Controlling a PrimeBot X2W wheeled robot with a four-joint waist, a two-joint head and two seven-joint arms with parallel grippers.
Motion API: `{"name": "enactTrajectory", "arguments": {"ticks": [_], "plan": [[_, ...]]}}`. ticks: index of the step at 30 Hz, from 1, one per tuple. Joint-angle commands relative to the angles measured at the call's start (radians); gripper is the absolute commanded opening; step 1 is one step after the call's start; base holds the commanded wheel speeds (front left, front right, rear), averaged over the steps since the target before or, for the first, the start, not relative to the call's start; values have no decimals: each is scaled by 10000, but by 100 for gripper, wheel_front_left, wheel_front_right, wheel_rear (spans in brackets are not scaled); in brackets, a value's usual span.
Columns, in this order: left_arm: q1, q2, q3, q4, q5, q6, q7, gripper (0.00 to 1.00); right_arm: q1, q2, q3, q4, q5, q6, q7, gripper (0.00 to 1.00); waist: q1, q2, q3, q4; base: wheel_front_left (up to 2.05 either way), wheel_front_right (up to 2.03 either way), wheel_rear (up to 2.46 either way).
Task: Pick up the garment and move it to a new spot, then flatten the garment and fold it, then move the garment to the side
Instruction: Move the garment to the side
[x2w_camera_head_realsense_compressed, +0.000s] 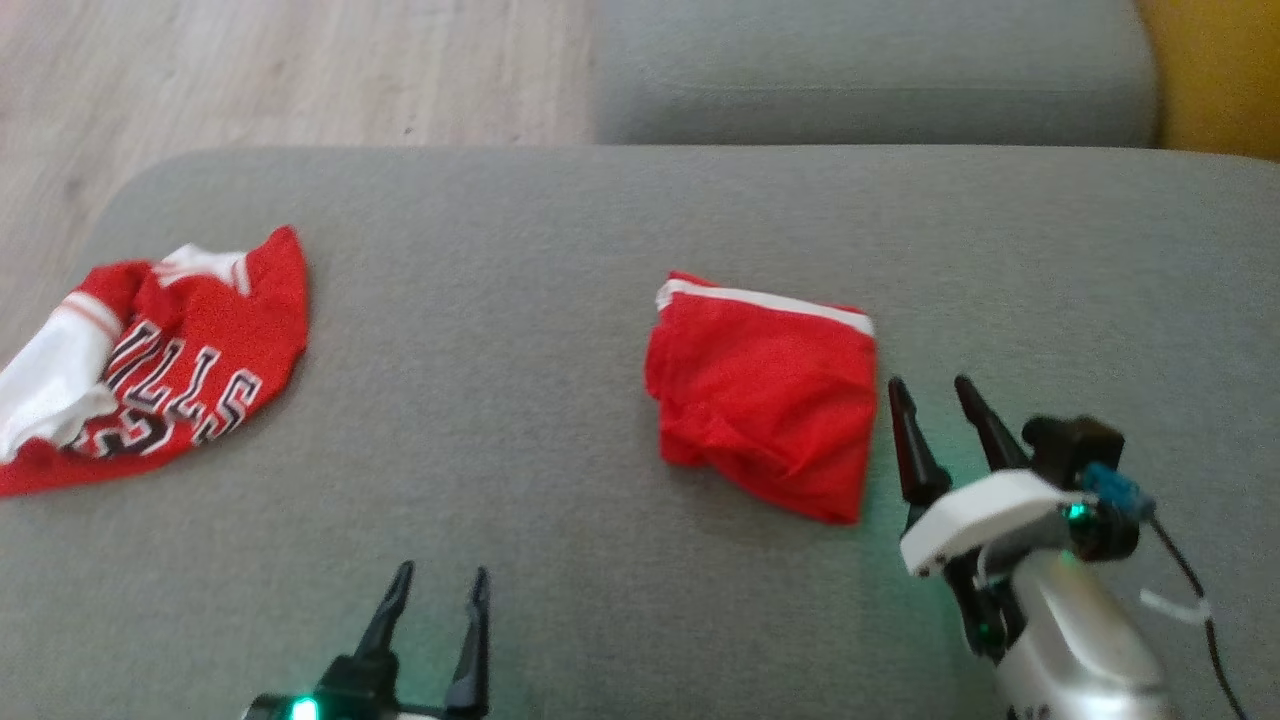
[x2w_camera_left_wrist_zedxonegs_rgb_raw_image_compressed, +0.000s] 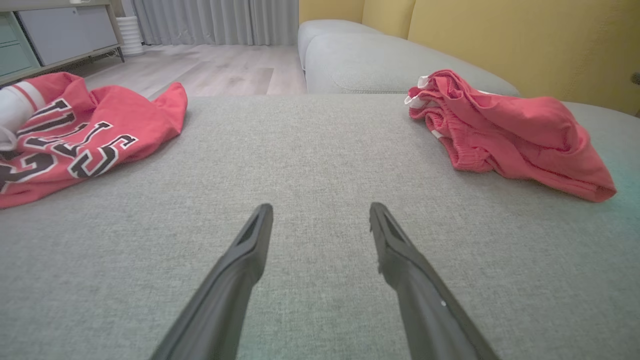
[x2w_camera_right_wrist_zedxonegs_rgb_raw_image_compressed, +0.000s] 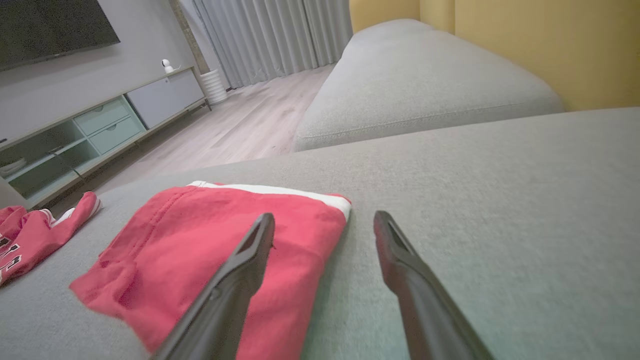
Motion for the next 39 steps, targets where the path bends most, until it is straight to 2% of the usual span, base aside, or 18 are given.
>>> {"name": "enactTrajectory", "arguments": {"ticks": [1,3,4,5,12,13,14,18,22,33,39], "plan": [[-520,22,176,-221,-34,-21,-82,100,-457,-3,245,-85,47,-7,-111,100,0,0,232,322,0,0,0],[-627,22,-35,-192,-26,-63,-82,100,-843,-3,172,477,67,-7,-111,100,0,0,386,630,0,0,0],[-710,22,-220,-151,-22,-86,-82,100,-1169,-3,73,1212,3,-7,-111,100,0,0,512,921,0,0,0],[-710,22,-220,-151,-22,-86,-82,100,-1169,-3,73,1212,3,-7,-111,100,0,0,512,921,0,0,0],[-869,22,-446,-92,-95,-68,-82,100,-1949,-3,-346,3241,-253,-7,-111,100,0,0,874,1486,0,0,0],[-872,22,-422,-126,-93,-50,-82,100,-2016,-3,-391,3417,-264,-7,-111,8,0,0,927,1473,0,0,0],[-863,22,-393,-136,-98,-38,-82,100,-2025,-3,-386,3438,-271,-7,-111,0,0,0,950,1433,0,0,0],[-894,22,-326,-144,-124,-25,-82,100,-2022,-3,-591,3019,-265,-7,-111,0,0,0,927,1093,0,0,0],[-971,22,-329,-278,-162,-51,-82,100,-1900,-3,-733,2372,-353,-7,-111,0,0,0,766,329,0,0,0],[-1875,22,-1051,-628,-405,-132,-82,100,-1769,-3,-50,1953,-270,-7,-111,0,0,0,829,-3207,0,0,0],[-2244,22,-1507,-661,-512,-185,-82,100,-1760,-3,-65,1888,-88,-7,-111,0,0,0,1138,-4428,0,0,0]]}}
